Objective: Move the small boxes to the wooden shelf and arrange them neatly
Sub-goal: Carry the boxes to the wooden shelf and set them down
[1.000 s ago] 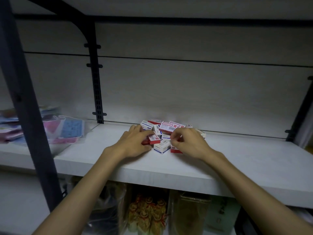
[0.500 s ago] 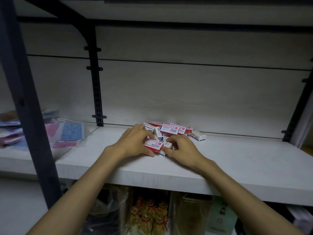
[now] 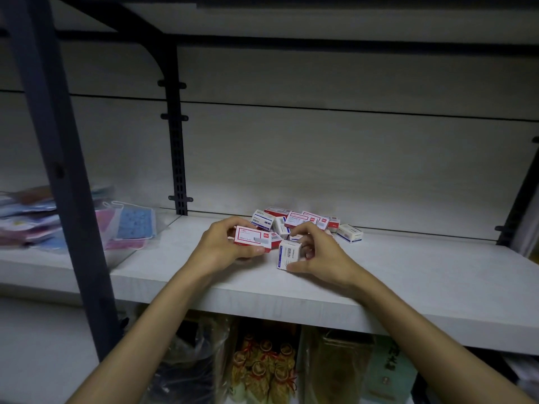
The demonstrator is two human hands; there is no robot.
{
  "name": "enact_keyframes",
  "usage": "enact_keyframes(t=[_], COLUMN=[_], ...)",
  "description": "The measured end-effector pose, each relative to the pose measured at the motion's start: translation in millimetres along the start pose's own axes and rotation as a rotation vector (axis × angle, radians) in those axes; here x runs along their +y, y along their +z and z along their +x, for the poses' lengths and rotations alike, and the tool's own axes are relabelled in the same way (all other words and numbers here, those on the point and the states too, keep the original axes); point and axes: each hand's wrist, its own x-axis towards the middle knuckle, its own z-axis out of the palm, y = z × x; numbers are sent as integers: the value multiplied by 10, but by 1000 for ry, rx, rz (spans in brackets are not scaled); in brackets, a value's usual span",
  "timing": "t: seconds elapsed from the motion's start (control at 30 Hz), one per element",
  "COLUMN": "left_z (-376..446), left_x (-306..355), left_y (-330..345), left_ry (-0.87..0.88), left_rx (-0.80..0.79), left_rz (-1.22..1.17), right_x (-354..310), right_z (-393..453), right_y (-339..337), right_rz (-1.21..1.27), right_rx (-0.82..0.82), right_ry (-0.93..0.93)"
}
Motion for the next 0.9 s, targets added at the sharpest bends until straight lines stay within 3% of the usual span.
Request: enact_keyframes(t=[0.2,0.3,0.57,0.73,0.9], left_z=[-78,-98,-169,-238,-326], left_x=[-22,-57,-117,-5,200], left_y=[16,41,201,458,887], left_ry=[-36,-41,9,24,42], left_rx=[5,-13,-98,-203,-338], left_rz=[-158,-221,-310,-309,-362], right_x=[-125,-184,-192,-100,12], right_z=[-50,-106,-299,-674,-1213], right_y=[-103,-174,-246,-402,-721], right_rz=[510,593,820,813,536], right_rx=[26,-24,219,304,362], right_ry=[174,212,344,328,271])
